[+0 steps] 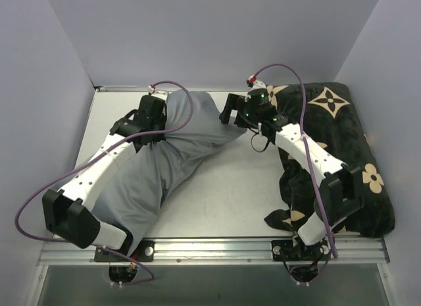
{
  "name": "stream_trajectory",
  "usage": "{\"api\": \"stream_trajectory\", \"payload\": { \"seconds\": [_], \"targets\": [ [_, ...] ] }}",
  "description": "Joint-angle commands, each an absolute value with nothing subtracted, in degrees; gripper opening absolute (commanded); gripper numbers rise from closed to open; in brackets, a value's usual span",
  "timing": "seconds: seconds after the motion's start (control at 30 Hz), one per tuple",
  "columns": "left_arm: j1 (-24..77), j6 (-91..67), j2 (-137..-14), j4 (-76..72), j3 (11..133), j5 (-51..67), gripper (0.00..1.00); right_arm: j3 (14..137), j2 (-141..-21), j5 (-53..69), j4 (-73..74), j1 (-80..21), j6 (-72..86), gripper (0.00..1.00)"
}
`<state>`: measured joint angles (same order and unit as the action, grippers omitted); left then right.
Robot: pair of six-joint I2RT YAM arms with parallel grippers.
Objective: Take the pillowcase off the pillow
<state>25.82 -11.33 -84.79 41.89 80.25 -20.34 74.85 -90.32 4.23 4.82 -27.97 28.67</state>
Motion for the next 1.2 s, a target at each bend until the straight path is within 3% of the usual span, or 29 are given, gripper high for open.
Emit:
{"api": "stream_trajectory", "payload": {
  "seconds": [0.0,0.2,0.4,0.47,0.6,0.7,0.97,1.17],
  "targets": [
    [25.22,-11.69,-77.53,45.26,76.91,-18.73,0.0,80.93,-95.0,10.62,4.74,-23.92,26.19,1.0],
    [25.4,-12.66,-74.62,45.0,70.58,-18.1,0.0,83.41,-102.29,20.19,5.01,-22.41,26.27,1.0],
    [25.4,-11.52,-76.99,43.86,74.78,-16.87,0.0,77.09,-104.59,32.59,-7.01,-23.9,34.18,0.96],
    [25.31,-10.99,-79.35,43.86,78.46,-17.23,0.0,75.68,-104.68,34.62,-9.57,-24.78,36.03,0.86],
    [24.96,-9.85,-84.8,43.77,86.54,-18.19,0.0,73.75,-100.84,31.32,-7.3,-27.15,35.77,0.21],
    [24.61,-9.23,-89.81,43.68,94.36,-18.54,0.0,70.07,-94.08,25.69,-5.63,-30.75,34.89,0.09],
    [24.52,-8.44,-99.23,44.74,105.64,-18.9,0.0,57.94,-81.92,14.94,-8.25,-40.78,37.52,0.04],
    [24.61,-13.18,-95.02,44.57,94.8,-18.54,0.0,53.88,-82.8,13.89,-8.26,-42.19,37.18,0.07]
  ]
}}
